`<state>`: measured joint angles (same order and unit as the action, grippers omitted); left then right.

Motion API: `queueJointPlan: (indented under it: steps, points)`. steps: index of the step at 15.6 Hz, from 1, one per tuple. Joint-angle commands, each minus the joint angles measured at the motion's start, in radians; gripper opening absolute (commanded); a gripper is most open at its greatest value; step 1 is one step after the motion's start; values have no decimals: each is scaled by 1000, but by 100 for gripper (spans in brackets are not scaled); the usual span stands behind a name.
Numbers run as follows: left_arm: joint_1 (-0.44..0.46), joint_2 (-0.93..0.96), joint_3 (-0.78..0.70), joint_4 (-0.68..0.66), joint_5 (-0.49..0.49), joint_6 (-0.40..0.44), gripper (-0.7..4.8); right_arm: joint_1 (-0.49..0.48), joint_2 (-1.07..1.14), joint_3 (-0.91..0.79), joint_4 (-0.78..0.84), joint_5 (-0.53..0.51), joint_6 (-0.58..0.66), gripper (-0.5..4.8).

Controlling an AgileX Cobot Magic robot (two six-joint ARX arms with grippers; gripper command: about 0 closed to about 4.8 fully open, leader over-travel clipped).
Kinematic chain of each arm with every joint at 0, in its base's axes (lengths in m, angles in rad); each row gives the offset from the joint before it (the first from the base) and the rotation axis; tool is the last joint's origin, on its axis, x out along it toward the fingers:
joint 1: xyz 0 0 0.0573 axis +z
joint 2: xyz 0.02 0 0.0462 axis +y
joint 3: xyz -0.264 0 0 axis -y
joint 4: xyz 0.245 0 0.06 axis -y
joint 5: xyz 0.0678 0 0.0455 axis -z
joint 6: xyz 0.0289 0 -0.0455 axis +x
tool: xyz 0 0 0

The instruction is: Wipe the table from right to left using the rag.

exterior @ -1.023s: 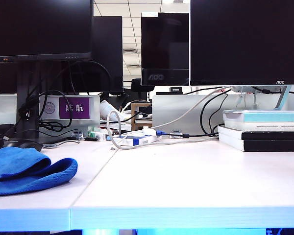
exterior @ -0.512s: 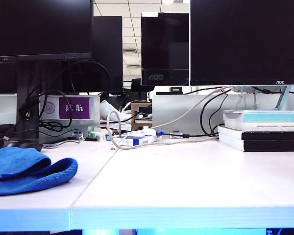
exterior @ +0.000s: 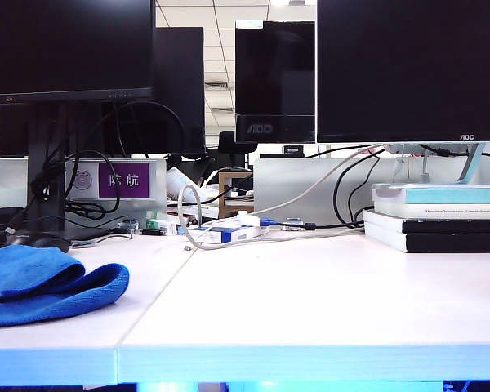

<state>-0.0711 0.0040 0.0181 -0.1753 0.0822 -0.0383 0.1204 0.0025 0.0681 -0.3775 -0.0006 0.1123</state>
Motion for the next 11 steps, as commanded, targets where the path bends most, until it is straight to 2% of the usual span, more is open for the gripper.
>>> queueJointPlan:
  steps: [1, 7, 11]
  points:
    - [1, 0, -6, -8, 0, 1, -5, -2, 0, -3, 1, 1, 2, -1]
    - [1, 0, -6, -8, 0, 1, -5, 0, 0, -1, -13, -8, -1, -1]
    - [1, 0, -6, -8, 0, 1, -5, 5, 0, 0, -11, 30, -41, 0]
